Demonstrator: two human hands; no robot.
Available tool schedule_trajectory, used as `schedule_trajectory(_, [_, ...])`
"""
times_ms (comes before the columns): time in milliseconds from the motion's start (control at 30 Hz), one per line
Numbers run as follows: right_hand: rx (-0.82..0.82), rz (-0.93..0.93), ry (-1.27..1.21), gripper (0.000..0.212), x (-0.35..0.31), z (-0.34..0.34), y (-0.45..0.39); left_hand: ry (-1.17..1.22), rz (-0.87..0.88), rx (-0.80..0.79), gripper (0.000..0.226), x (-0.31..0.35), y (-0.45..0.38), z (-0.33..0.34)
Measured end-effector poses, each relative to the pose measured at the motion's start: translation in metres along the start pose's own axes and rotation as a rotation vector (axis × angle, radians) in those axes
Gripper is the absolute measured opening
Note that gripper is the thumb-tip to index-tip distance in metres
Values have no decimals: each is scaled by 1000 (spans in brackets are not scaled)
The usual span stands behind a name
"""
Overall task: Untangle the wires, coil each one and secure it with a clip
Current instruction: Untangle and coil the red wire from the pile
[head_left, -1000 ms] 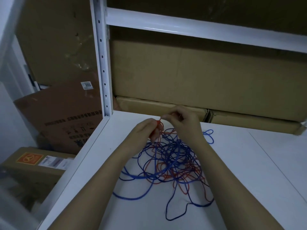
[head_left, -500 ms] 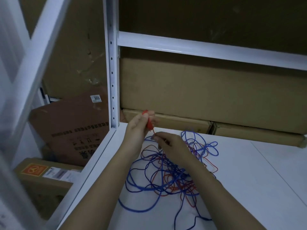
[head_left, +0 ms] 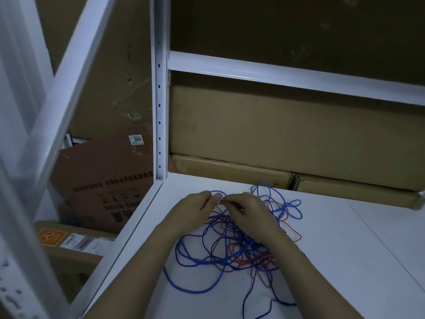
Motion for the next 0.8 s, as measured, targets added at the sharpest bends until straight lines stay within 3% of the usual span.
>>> schedule_trajectory(100, [58,8,97,18,20,-7,-1,106,8,-73,56,2,2,3])
schedule_trajectory(200, [108,121,-15,17,40,-18,1,355,-34,-51,43,5,1,-11])
schedule_trajectory(333, [236,190,-168,12,49,-33,5,652,-150,100,41,-6,-2,-37])
schedule_trajectory(467, [400,45,82,7,38,-47,1,806,-184,260,40,-5,-1,-57])
schedule_trajectory(633, [520,316,-152,8,72,-66,4,983,-224,441,38,-15,-6,-81])
schedule_trajectory(800, [524,490,-39,14,89,-78,7,1075,-204,509,37,-12,-12,-95])
Point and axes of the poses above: each hand's wrist, its own y-axis away from the middle knuckle, its own z-axis out of the palm, x = y × z, the point moved 9 cm from there along -y, towards the middle knuckle, and after that the axes turned 13 degrees about -y, right-handed, at the moved point
